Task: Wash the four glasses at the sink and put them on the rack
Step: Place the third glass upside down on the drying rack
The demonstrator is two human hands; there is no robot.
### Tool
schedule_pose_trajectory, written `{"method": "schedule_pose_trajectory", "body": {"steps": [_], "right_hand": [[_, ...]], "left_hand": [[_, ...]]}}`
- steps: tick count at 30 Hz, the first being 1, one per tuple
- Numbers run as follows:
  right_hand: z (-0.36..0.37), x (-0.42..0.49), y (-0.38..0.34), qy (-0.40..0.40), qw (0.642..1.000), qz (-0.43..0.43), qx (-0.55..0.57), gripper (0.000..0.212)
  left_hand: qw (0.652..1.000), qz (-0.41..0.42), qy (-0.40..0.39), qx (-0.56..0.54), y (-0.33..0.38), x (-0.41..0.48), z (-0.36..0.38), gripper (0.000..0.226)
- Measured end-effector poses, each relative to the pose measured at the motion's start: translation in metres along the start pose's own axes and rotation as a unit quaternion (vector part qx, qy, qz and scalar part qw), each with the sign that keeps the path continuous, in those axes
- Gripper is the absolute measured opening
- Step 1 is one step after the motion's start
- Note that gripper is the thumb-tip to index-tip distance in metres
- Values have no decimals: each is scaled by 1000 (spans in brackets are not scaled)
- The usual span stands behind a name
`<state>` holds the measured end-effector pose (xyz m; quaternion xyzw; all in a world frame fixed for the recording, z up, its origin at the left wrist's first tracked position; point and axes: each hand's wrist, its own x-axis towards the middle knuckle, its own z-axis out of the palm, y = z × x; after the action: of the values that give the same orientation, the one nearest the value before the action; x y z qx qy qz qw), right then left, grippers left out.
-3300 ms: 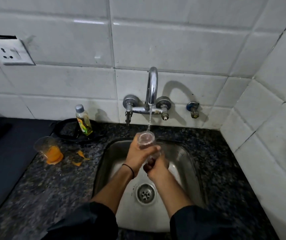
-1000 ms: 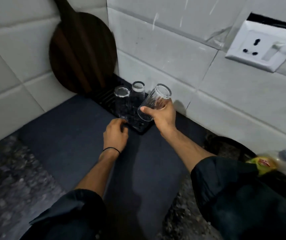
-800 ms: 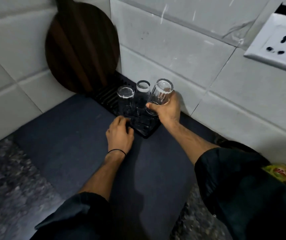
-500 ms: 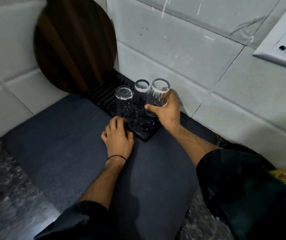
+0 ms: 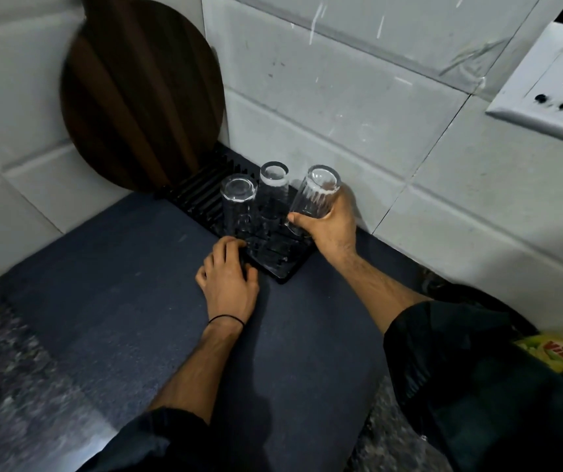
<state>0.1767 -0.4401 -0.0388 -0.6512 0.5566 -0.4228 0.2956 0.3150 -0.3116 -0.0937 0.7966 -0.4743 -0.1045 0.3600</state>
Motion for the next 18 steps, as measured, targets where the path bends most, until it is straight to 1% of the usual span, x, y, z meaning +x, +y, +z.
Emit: {"method": "schedule_pose_trajectory", "body": {"steps": [3, 5, 11, 14, 18], "right_hand": [[0, -1, 6, -43, 999, 8, -7, 70], [3, 0, 6, -61, 998, 7, -6, 73], [2, -6, 2, -59, 998, -5, 19, 70], [-3, -4, -1, -90, 996, 4, -13, 73], [-18, -7, -7, -140, 988, 32, -58, 83]], "left_hand": [[1000, 3, -8, 1, 0, -2, -1, 44], [1000, 6, -12, 6, -1, -4, -1, 47], [999, 5, -32, 10, -1, -7, -1, 56], [999, 8, -52, 15, 1, -9, -3, 61], [997, -9, -80, 0, 6, -11, -10, 63]]}}
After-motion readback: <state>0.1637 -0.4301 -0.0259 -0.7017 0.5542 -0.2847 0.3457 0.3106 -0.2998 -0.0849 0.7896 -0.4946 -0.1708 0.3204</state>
